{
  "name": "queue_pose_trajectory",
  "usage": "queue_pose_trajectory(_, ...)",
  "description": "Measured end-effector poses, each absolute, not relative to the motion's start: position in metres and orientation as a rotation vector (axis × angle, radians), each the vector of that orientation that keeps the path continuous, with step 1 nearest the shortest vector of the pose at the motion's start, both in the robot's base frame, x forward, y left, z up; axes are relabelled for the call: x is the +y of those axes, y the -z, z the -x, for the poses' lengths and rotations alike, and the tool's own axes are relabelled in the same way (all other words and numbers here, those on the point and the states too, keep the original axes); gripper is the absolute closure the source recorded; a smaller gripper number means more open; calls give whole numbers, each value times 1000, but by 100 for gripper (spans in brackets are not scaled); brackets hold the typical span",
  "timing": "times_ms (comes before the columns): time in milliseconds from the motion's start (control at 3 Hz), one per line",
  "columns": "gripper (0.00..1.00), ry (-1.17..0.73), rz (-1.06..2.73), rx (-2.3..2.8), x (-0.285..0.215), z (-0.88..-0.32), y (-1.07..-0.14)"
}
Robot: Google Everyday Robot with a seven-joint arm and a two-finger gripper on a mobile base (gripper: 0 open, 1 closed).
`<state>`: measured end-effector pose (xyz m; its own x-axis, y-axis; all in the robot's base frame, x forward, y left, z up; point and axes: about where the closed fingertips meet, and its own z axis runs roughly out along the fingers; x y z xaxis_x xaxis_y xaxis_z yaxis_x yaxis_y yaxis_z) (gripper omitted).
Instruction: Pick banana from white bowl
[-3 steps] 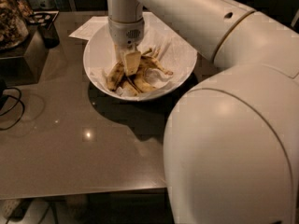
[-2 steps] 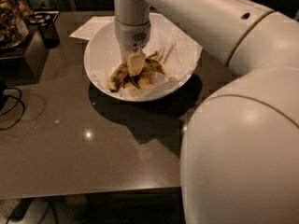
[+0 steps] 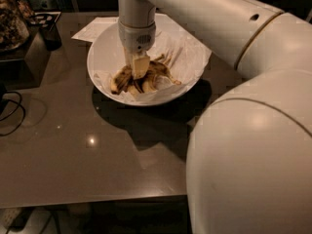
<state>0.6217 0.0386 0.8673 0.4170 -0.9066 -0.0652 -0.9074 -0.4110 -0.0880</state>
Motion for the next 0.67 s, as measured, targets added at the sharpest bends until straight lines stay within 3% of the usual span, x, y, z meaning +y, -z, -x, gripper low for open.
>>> queue_pose_trajectory(667,100,10,2455,1711,37,-616,-890)
